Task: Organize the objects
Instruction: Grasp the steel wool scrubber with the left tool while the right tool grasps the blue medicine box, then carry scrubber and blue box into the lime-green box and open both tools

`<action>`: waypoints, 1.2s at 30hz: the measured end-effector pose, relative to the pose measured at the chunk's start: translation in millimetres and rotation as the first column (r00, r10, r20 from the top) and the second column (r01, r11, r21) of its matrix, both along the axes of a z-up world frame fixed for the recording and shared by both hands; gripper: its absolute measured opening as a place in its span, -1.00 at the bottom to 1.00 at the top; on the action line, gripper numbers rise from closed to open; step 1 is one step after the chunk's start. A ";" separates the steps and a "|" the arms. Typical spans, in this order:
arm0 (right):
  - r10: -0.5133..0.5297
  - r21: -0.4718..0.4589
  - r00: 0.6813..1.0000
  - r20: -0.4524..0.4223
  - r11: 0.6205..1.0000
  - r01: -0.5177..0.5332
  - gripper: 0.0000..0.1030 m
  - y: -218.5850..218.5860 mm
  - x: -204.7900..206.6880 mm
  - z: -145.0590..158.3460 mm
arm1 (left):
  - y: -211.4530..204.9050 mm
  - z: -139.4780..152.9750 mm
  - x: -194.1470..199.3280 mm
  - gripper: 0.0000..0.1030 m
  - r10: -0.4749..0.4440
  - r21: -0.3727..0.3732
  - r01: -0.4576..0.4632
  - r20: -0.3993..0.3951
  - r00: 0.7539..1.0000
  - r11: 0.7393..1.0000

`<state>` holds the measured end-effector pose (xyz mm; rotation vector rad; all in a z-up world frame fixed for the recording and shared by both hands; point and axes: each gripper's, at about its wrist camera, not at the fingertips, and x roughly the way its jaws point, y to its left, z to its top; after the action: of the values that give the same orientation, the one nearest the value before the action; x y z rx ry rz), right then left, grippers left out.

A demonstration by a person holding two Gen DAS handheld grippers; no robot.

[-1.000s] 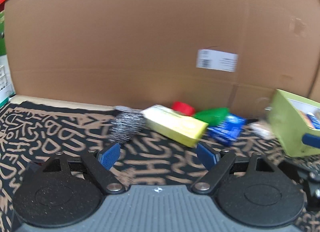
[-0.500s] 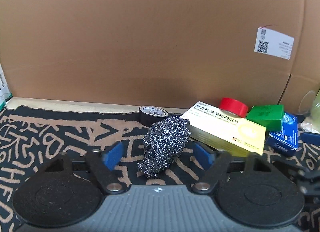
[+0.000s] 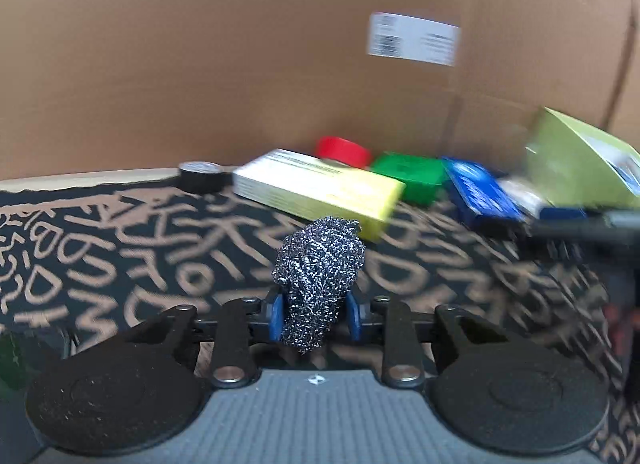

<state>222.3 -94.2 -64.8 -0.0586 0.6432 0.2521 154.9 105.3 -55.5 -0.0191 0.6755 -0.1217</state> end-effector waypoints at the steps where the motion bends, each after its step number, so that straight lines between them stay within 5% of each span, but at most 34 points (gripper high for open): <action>1: 0.020 0.027 1.000 0.000 0.999 -0.020 0.78 -2.1 -2.6 3.1 | -4.5 -0.6 -3.5 -0.33 -0.010 0.001 0.010 0.002 1.000 1.000; 7: 0.053 -0.022 0.999 0.008 0.998 -0.052 0.81 25.1 16.6 8.3 | -16.2 0.7 -0.3 0.23 0.013 0.042 -0.016 0.057 0.998 0.999; 9: 0.039 -0.015 0.999 -0.022 0.999 -0.039 0.57 27.6 27.9 3.8 | -16.6 1.4 2.3 0.31 0.015 0.042 -0.017 0.061 0.998 0.999; 11: 0.020 -0.009 0.999 -0.034 1.000 -0.021 0.29 24.6 31.6 -3.0 | -17.2 2.2 4.3 0.33 0.020 0.046 -0.022 0.061 0.998 0.999; 14: 0.050 0.008 0.998 -0.035 0.999 -0.050 0.25 13.3 16.6 -0.9 | -16.7 1.6 5.9 0.33 0.016 0.044 -0.018 0.053 0.998 0.999; 17: 0.100 -0.019 0.994 -0.032 0.995 -0.100 0.22 1.2 -10.9 -1.5 | -17.7 -0.5 7.9 -0.13 -0.014 0.009 0.013 0.020 1.000 1.000; 22: 0.144 -0.016 0.989 -0.036 0.989 -0.145 0.21 -27.3 -64.0 0.9 | -33.5 0.5 -5.1 -0.21 -0.062 0.017 0.062 0.003 0.998 0.998; 28: 0.172 -0.012 0.982 -0.077 0.985 -0.173 0.21 -55.8 -115.1 8.5 | -68.4 0.1 -39.2 -0.16 -0.168 0.060 0.168 -0.004 0.986 0.984; 30: 0.155 -0.004 0.984 -0.087 0.988 -0.156 0.23 -63.3 -122.1 12.9 | -76.8 0.6 -45.2 0.09 -0.176 0.077 0.175 0.012 0.984 0.982; 36: 0.125 0.024 0.991 -0.052 0.992 -0.124 0.50 -63.6 -114.6 18.6 | -86.9 1.2 -37.1 0.16 -0.163 0.125 0.159 0.020 0.986 0.979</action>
<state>107.7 -157.8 -46.2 -0.0726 0.6906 0.3818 117.8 18.4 -54.4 0.1558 0.6531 -0.2353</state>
